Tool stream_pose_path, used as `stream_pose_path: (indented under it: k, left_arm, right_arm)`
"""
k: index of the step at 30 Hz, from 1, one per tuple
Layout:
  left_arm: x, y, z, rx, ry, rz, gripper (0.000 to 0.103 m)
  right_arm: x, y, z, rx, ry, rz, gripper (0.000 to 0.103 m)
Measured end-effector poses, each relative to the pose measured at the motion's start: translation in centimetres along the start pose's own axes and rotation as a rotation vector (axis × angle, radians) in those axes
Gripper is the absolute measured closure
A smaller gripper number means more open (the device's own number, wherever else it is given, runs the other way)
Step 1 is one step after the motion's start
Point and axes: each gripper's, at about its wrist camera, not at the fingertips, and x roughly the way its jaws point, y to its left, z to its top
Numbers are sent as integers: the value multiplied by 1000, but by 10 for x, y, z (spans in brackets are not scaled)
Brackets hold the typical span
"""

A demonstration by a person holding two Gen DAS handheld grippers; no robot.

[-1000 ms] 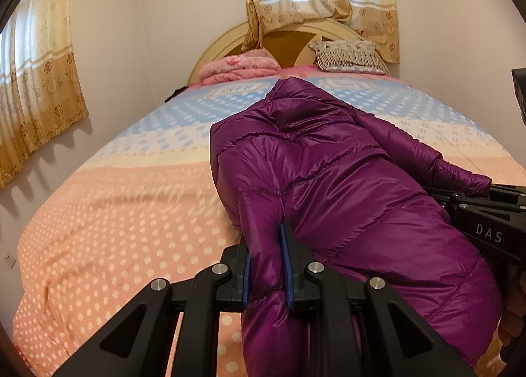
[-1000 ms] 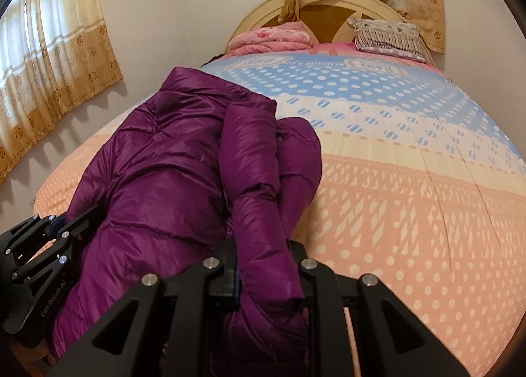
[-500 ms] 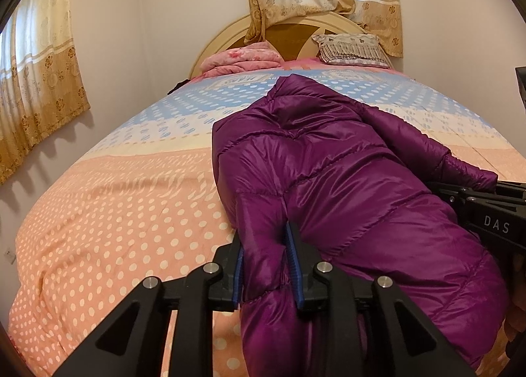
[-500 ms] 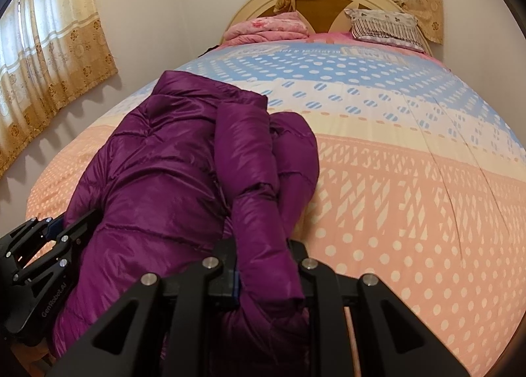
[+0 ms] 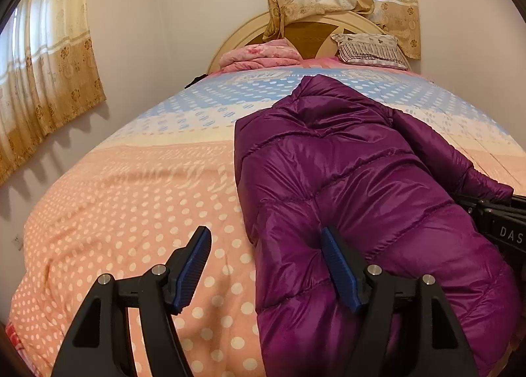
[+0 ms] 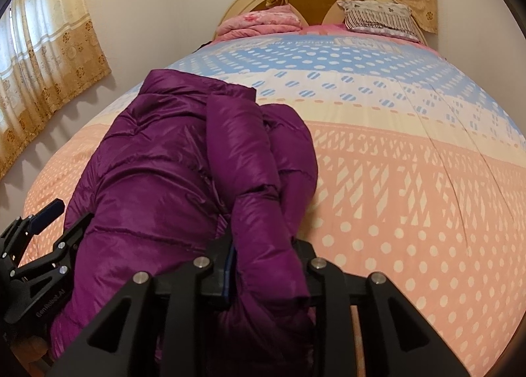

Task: Fold large clothes
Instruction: 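Release the folded jacket and lift both tools away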

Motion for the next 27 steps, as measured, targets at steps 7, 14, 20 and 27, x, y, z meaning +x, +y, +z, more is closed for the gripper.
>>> stream_pose_path:
  k: [7, 14, 20, 27]
  left_arm:
    - [4, -1, 1, 1, 1, 3, 30]
    - [-16, 3, 11, 6, 17, 54, 30]
    - [-105, 26, 35, -19, -140, 67, 29]
    - [-188, 40, 44, -36, -255, 51, 23]
  right_arm:
    - [2, -1, -1, 2, 10, -2, 70]
    - [-13, -1, 5, -6, 10, -25, 57]
    - [-109, 13, 13, -41, -170, -57, 28]
    - [-190, 26, 2, -43, -262, -55, 26]
